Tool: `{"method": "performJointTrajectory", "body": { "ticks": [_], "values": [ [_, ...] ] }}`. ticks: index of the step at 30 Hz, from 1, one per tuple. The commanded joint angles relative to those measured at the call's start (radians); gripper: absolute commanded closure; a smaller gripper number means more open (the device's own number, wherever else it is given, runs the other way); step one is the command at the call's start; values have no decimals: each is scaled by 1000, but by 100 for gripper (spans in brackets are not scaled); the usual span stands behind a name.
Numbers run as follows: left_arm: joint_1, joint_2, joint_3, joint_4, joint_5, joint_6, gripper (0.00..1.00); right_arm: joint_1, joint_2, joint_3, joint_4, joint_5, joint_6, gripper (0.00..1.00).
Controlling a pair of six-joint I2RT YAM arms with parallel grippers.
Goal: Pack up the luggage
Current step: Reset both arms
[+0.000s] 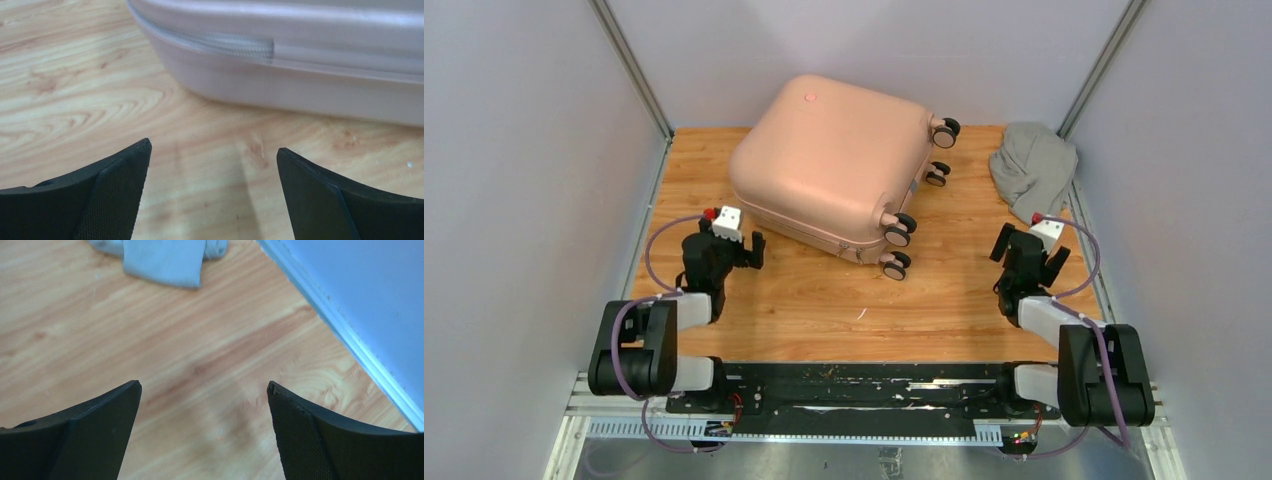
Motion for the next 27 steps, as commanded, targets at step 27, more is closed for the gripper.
{"method": "performJointTrajectory", "body": {
  "ticks": [27],
  "values": [
    [-14, 11, -169, 427, -72, -11, 0, 31, 173, -118, 436, -262, -247, 0]
  ]
}}
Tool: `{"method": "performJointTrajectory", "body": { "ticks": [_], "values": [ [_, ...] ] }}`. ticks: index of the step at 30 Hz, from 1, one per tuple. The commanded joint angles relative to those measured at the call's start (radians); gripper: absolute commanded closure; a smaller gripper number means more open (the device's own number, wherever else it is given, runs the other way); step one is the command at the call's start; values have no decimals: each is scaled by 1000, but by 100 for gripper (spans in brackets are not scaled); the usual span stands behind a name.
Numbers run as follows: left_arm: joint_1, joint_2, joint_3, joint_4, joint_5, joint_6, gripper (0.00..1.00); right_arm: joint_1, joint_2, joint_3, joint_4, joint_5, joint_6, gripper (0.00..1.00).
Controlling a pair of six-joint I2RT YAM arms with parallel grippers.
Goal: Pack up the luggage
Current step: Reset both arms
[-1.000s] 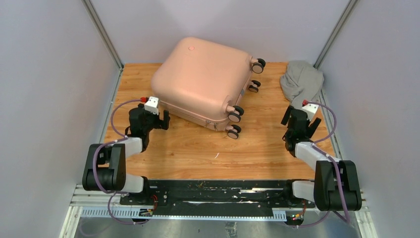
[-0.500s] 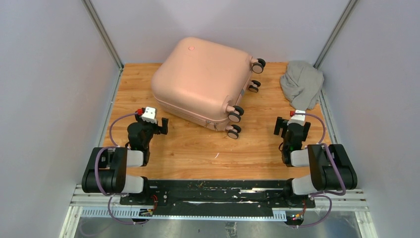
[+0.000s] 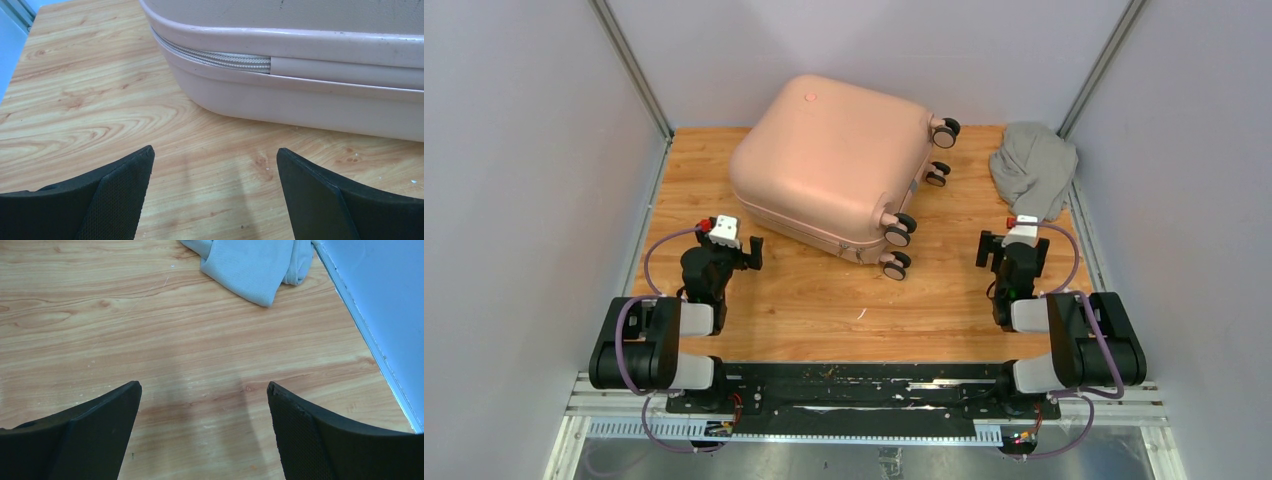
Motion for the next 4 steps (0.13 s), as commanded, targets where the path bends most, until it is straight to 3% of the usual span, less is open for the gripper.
{"method": "performJointTrajectory", "body": {
  "ticks": [1, 4],
  "values": [
    [-2, 5, 12, 36, -11, 4, 0, 10, -9, 15, -5, -7, -18, 0],
    [-2, 3, 7, 42, -15, 0, 0, 10, -9, 15, -5, -7, -18, 0]
  ]
}}
